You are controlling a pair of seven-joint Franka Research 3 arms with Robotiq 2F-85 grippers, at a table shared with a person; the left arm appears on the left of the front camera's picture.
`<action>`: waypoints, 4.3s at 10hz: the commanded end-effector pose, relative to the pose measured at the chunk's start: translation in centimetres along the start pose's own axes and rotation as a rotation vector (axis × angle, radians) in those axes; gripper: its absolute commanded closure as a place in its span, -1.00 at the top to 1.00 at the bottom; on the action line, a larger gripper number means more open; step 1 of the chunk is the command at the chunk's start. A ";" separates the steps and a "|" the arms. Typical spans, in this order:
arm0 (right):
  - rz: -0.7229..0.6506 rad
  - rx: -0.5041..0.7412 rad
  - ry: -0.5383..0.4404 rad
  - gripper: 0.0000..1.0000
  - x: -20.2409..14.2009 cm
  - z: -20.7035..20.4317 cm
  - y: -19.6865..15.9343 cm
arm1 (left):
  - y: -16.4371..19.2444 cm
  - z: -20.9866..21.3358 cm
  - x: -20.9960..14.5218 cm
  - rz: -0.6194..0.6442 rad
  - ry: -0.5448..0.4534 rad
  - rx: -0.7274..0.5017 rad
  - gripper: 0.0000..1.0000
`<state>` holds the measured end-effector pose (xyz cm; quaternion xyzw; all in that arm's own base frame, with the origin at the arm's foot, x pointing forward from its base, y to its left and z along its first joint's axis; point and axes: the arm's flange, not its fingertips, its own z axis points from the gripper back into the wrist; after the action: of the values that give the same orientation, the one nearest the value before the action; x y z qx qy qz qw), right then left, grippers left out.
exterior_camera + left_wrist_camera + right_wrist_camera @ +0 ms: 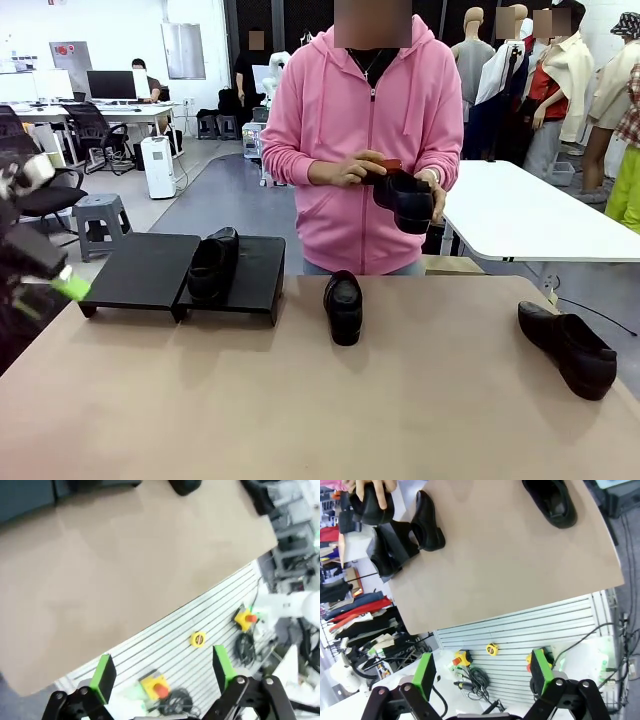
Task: Organize the shoes by placing them on the stand.
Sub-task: Place the Shoe from the middle of the table onto the Shoes Stand, then pick up one Shoe and place it in the middle of the table.
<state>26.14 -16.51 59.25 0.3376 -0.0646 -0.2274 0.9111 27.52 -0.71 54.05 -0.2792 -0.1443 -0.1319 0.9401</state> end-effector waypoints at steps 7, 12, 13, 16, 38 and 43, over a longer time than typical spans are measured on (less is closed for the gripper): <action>0.012 0.028 0.003 1.00 0.0 0.3 0.2 | 4.2 0.2 1.3 0.190 -0.190 -0.098 0.90; 0.012 0.028 0.003 1.00 0.0 0.3 0.2 | 4.2 0.2 1.3 0.190 -0.190 -0.098 0.90; 0.012 0.028 0.003 1.00 0.0 0.3 0.2 | 4.2 0.2 1.3 0.190 -0.190 -0.098 0.90; 0.012 0.028 0.003 1.00 0.0 0.3 0.2 | 4.2 0.2 1.3 0.190 -0.190 -0.098 0.90; 0.587 -0.470 0.070 1.00 17.8 -30.5 -1.3 | 4.2 0.2 1.3 0.190 -0.190 -0.098 0.90; 0.517 -0.518 0.088 1.00 18.2 -31.2 -2.1 | 4.2 0.2 1.3 0.190 -0.190 -0.098 0.90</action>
<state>49.37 -8.00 32.90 0.0884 -0.0601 0.0288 0.9939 30.07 2.36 52.68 -0.3488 -0.1989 -0.0144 0.9157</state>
